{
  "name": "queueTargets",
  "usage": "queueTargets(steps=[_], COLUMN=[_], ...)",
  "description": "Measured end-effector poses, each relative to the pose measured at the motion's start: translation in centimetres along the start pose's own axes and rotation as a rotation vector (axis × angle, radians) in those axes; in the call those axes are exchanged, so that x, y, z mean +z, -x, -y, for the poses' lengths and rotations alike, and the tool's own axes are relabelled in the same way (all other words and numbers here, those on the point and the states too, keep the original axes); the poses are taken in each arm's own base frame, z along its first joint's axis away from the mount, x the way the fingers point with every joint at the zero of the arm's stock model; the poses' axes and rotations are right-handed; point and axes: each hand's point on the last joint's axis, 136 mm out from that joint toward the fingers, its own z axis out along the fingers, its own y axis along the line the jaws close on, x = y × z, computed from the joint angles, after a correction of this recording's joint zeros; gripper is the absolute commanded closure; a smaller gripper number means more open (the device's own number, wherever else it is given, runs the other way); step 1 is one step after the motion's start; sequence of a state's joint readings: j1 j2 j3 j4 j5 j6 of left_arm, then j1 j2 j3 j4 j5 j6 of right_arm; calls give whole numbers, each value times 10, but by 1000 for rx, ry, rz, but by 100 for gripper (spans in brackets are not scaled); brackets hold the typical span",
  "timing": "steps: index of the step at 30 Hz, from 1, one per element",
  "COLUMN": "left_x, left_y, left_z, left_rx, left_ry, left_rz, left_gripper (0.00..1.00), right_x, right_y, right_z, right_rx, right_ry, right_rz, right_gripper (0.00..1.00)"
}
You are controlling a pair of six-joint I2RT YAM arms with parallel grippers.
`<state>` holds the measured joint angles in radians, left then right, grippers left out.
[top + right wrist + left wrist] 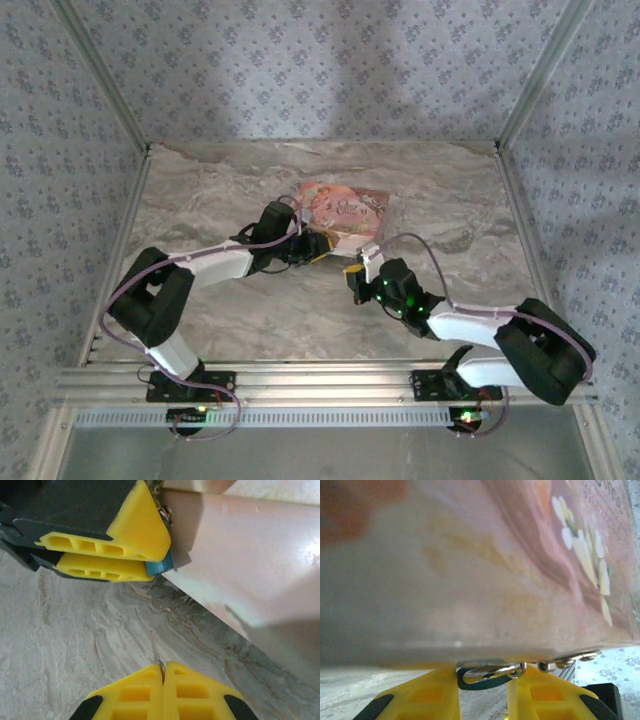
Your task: Unlock the padlock with the key
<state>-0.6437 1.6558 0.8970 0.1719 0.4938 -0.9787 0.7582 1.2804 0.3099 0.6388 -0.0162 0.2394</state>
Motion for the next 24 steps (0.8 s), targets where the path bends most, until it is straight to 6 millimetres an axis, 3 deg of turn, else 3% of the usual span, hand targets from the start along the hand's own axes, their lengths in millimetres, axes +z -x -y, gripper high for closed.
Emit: queueTargets(steps=[24], left_x=[0], left_y=[-1], left_z=[2], left_rx=[-25], left_ry=[-8], left_rz=[-5], left_gripper=[76], right_x=[23], right_y=[8], right_z=[7], right_rx=[48], right_ry=[2], right_rz=[93], right_gripper=[100])
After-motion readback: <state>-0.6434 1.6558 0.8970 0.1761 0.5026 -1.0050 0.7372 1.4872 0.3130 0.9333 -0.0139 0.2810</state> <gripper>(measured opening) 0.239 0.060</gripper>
